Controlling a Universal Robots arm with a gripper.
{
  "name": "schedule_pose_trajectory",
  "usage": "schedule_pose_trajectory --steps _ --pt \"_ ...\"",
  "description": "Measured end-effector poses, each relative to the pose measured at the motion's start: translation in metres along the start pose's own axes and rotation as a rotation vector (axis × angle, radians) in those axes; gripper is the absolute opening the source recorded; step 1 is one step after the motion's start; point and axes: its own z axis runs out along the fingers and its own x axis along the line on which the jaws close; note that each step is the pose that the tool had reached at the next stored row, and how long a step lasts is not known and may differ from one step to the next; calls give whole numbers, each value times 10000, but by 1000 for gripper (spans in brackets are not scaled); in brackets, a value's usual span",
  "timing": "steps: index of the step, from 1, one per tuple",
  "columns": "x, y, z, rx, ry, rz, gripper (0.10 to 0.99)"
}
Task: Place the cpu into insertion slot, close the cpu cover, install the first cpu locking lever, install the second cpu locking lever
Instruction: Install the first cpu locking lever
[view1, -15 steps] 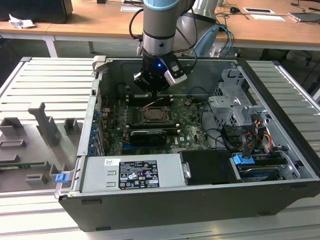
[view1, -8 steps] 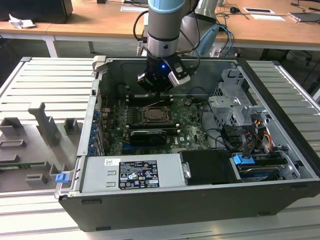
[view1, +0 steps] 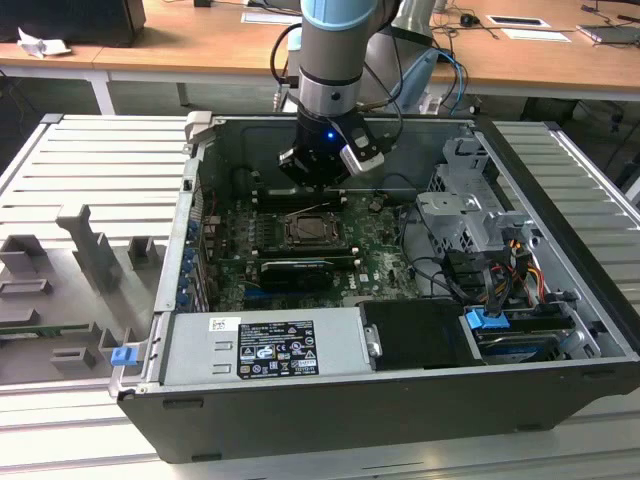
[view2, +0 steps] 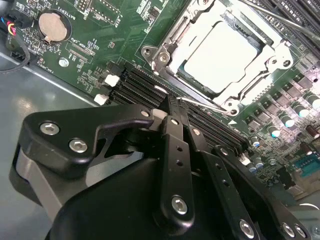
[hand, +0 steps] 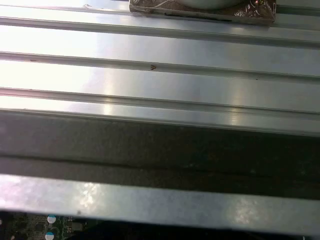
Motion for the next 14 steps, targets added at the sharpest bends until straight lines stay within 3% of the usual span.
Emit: schedule_pose_trajectory --steps 14 --pt "-50 -11 79 -3 -1 8 106"
